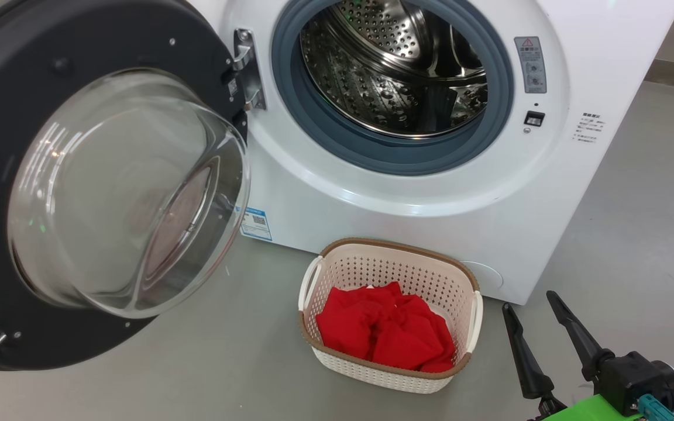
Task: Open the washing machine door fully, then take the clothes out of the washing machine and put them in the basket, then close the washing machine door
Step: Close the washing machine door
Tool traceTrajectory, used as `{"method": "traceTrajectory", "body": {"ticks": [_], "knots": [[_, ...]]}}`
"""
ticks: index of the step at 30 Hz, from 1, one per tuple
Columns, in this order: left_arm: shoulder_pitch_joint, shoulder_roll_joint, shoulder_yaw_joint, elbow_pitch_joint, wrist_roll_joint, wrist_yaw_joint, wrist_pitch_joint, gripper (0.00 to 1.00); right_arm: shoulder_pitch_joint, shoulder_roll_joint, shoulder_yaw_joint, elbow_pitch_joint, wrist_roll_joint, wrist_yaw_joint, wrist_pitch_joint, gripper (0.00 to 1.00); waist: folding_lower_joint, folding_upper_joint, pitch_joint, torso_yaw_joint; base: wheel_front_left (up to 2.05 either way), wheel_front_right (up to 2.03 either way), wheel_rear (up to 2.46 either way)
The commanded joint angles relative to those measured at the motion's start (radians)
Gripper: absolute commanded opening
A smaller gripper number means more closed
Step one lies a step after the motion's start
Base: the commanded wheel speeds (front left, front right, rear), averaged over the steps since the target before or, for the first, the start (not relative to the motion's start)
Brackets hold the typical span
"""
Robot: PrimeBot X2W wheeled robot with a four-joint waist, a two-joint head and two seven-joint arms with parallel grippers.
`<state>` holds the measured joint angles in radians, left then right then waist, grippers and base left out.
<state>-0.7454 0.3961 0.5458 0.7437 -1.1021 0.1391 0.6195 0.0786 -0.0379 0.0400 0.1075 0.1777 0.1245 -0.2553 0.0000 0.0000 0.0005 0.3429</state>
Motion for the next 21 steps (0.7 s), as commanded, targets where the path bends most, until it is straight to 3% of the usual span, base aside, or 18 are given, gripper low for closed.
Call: {"method": "traceTrajectory", "body": {"ticks": [1, 21], "knots": [[0.024, 0.038, 0.003, -0.04, -0.015, -0.004, 0.022, 0.0, -0.017, -0.012, 0.015, -0.027, 0.009, 0.006, -0.006, 1.0, 0.0, 0.0, 0.001, 0.004, 0.0, 0.0, 0.0], [0.171, -0.149, -0.001, -0.318, -0.108, 0.043, 0.148, 0.0, -0.018, -0.012, 0.009, -0.03, 0.026, 0.006, -0.006, 1.0, 0.0, 0.0, -0.005, 0.033, 0.0, 0.0, 0.0]]}}
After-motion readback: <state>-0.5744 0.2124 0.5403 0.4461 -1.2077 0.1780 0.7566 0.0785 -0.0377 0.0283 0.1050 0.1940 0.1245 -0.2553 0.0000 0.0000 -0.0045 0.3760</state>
